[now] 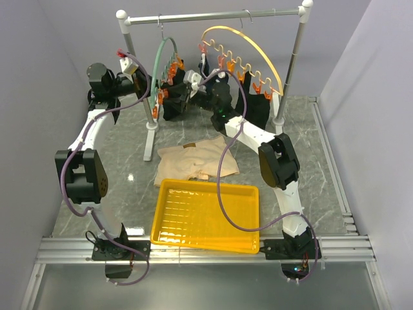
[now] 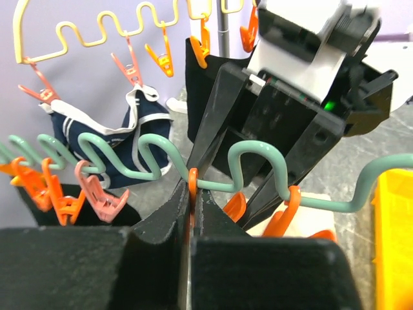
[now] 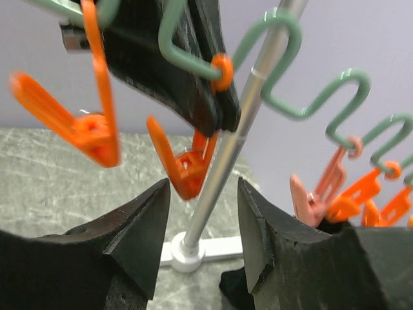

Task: Clip the underwear to the hanger

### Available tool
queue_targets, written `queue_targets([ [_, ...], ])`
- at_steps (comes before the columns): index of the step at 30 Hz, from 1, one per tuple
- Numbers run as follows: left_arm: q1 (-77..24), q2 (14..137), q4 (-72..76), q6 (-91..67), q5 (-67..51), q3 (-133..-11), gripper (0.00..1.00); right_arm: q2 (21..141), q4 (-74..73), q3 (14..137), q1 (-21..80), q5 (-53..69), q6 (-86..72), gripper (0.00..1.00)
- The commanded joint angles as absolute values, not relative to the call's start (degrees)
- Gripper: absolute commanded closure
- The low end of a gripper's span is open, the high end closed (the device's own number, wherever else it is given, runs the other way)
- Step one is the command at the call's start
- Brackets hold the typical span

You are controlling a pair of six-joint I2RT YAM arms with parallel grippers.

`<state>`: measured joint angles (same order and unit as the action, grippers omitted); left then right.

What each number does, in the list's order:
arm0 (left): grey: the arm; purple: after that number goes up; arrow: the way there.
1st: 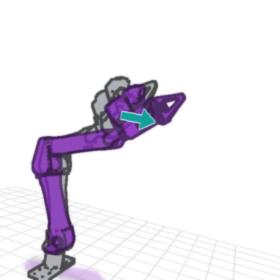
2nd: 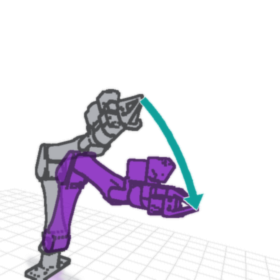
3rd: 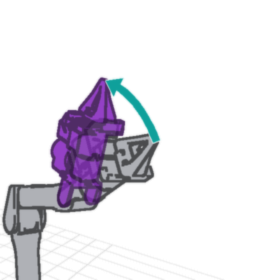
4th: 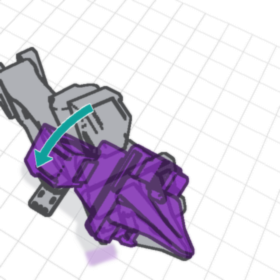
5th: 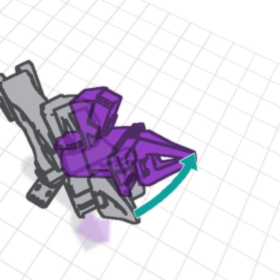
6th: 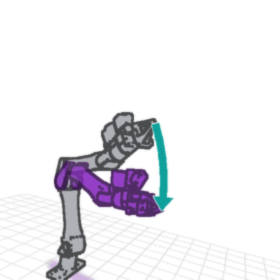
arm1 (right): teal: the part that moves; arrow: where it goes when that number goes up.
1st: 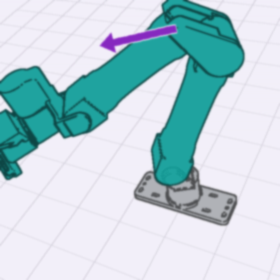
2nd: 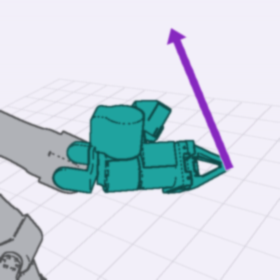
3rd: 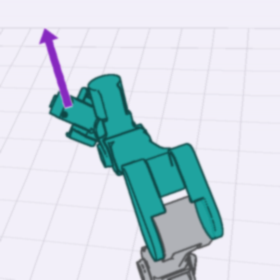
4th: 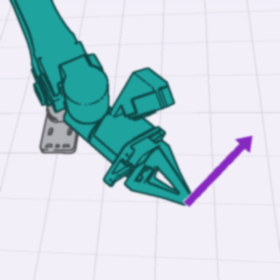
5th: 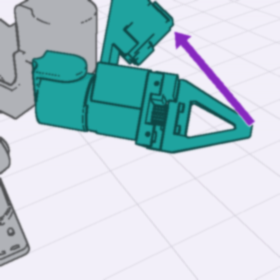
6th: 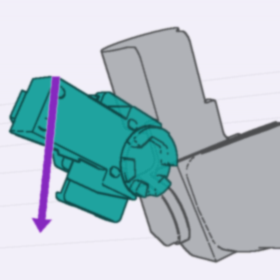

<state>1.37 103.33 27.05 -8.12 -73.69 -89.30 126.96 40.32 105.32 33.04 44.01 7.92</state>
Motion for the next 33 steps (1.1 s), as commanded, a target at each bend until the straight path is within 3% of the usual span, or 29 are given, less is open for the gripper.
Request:
queue_targets([
  [1,1.0,102.5,29.4,-11.1,-74.6,-90.2,0.98,124.5,43.8,104.2,32.2,43.6,7.2,0.46],
  [8,0.7,101.4,28.7,-12.2,-74.0,-89.2,0.87,125.4,46.3,105.0,32.2,43.4,3.8,0.46],
  [22,0.4,101.3,33.8,-20.4,-68.5,-86.7,0.83,126.1,46.7,107.0,33.0,43.5,2.4,0.46],
  [27,0.4,101.3,33.8,-21.9,-67.9,-86.5,0.80,126.8,46.1,108.0,33.2,42.8,2.2,0.59],
  [30,0.4,100.7,32.8,-21.3,-68.4,-86.4,0.73,126.7,46.0,108.1,33.2,43.1,2.1,0.76],
  [33,0.4,100.1,32.3,-21.0,-68.8,-86.0,0.61,126.4,46.1,107.4,33.1,43.4,2.2,0.80],
])
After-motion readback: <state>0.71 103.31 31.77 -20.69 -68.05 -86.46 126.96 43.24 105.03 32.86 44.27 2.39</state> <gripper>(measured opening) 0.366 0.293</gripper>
